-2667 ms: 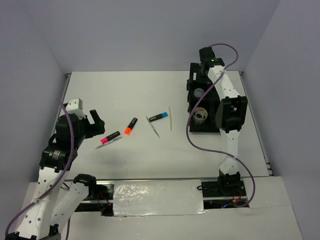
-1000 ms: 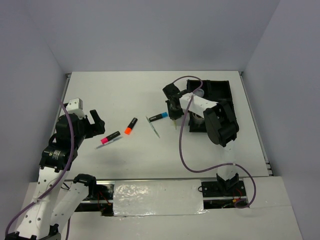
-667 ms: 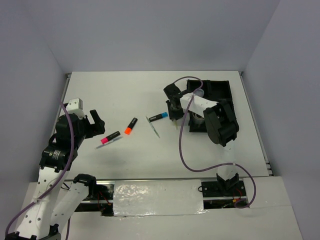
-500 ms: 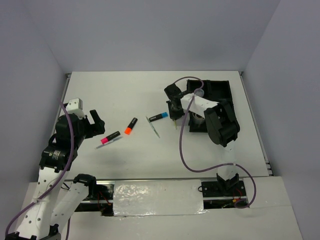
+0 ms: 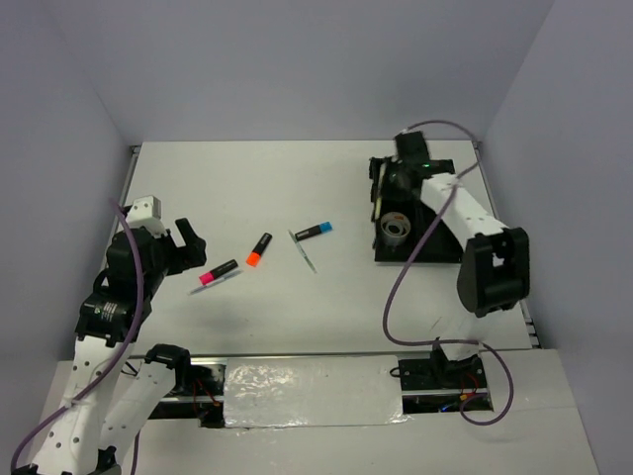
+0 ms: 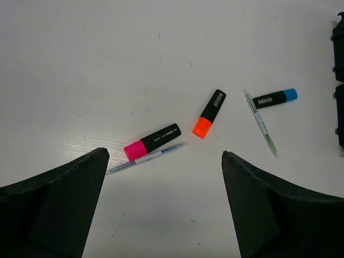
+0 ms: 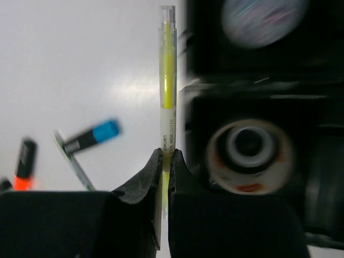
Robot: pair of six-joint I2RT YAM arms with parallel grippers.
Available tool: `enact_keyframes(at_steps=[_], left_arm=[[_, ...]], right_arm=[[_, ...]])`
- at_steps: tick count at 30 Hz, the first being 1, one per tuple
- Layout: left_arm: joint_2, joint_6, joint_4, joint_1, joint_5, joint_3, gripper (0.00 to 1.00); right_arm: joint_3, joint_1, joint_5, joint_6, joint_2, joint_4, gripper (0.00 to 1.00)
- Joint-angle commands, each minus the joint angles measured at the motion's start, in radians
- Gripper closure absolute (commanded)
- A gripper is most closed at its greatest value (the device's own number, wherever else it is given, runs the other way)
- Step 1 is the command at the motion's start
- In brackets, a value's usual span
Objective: Sort the stationery into containers
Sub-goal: Pick up the pen from the center of the board, then place the pen in the storage box.
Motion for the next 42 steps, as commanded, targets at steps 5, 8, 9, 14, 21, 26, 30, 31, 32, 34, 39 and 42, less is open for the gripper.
enact_keyframes(at_steps=[5,8,9,14,21,26,30,31,32,34,39,42], left_arm=[[-0.003,0.018,0.036,-0.006,-0.013,0.010,0.01],[0.006,0.019,0.037,-0.006,-0.009,0.010,0.01],[0.006,0.019,0.037,-0.006,-0.006,0.010,0.01],[0.009,0.027,0.042,-0.006,0.008,0.010,0.01],[0.009,0.028,0.043,-0.006,0.016,0.010,0.01],[0.004,0.028,0.045,-0.007,0.020,0.008,0.01],[0.000,0.028,0.046,-0.012,0.022,0.007,0.01],[0.000,0.028,0.046,-0.012,0.022,0.007,0.01],[0.000,0.028,0.046,-0.013,0.023,0.008,0.01],[0.006,0.030,0.049,-0.013,0.028,0.007,0.01],[0.009,0.030,0.048,-0.015,0.030,0.007,0.01],[0.004,0.028,0.046,-0.016,0.026,0.007,0.01]], right_arm=[[0.201,-0.334,0.105,0.182,-0.036,0.006,1.00],[0.388,-0.386,0.086,0.178,0.107,-0.061,1.00],[0.443,-0.392,0.088,0.171,0.148,-0.089,1.00],[0.655,-0.409,0.128,0.128,0.348,-0.190,0.99],[0.539,-0.408,0.094,0.143,0.341,-0.114,0.96],[0.479,-0.405,0.091,0.135,0.336,-0.084,0.93],[0.469,-0.394,0.089,0.106,0.334,-0.101,0.85],[0.459,-0.393,0.094,0.106,0.327,-0.098,0.72],[0.453,-0.393,0.094,0.106,0.313,-0.094,0.64],[0.464,-0.393,0.100,0.106,0.302,-0.109,0.46],[0.525,-0.359,0.126,0.091,0.229,-0.161,0.40],[0.464,-0.241,0.053,0.025,0.114,-0.112,0.41]])
